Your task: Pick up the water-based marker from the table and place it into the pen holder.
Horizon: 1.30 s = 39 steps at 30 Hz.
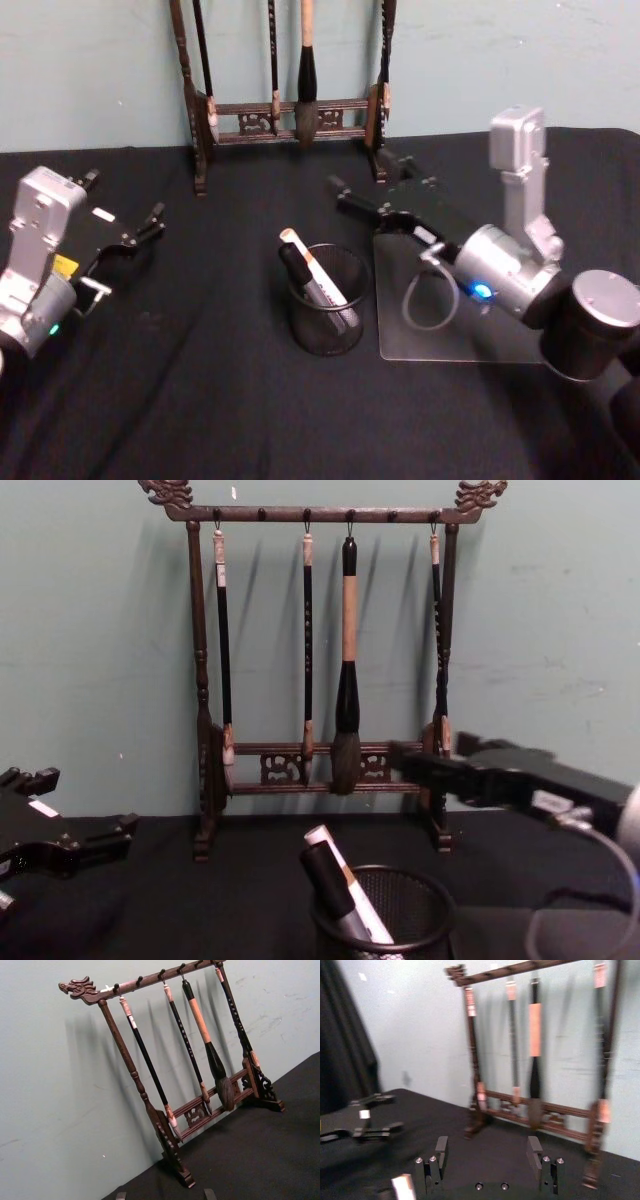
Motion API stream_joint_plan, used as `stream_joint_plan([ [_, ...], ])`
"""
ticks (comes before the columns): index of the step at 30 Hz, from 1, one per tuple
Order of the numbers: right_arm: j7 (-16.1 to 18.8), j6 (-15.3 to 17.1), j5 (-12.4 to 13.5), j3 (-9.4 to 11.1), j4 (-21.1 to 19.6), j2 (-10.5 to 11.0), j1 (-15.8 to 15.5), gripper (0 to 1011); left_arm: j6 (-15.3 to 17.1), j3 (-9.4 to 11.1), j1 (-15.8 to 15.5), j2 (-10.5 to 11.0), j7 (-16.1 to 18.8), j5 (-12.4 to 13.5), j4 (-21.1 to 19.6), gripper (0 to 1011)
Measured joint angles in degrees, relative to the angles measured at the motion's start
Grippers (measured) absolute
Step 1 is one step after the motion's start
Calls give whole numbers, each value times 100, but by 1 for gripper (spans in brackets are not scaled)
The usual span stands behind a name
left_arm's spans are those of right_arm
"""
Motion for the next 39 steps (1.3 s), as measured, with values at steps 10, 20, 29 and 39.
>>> stream_joint_plan([
  [10,-707,-114,-491,503,-72,209,-295,1002,0,0,0,0,0,0,0,1001],
  [20,-1151,-429,-1037,669,323,150,-436,1002,0,0,0,0,0,0,0,1001],
  [29,-1256,-565,-1367,670,683,15,-431,1002,0,0,0,0,0,0,0,1001],
  [39,-1269,-571,-1452,665,747,-13,-419,1003,0,0,0,0,0,0,0,1001],
])
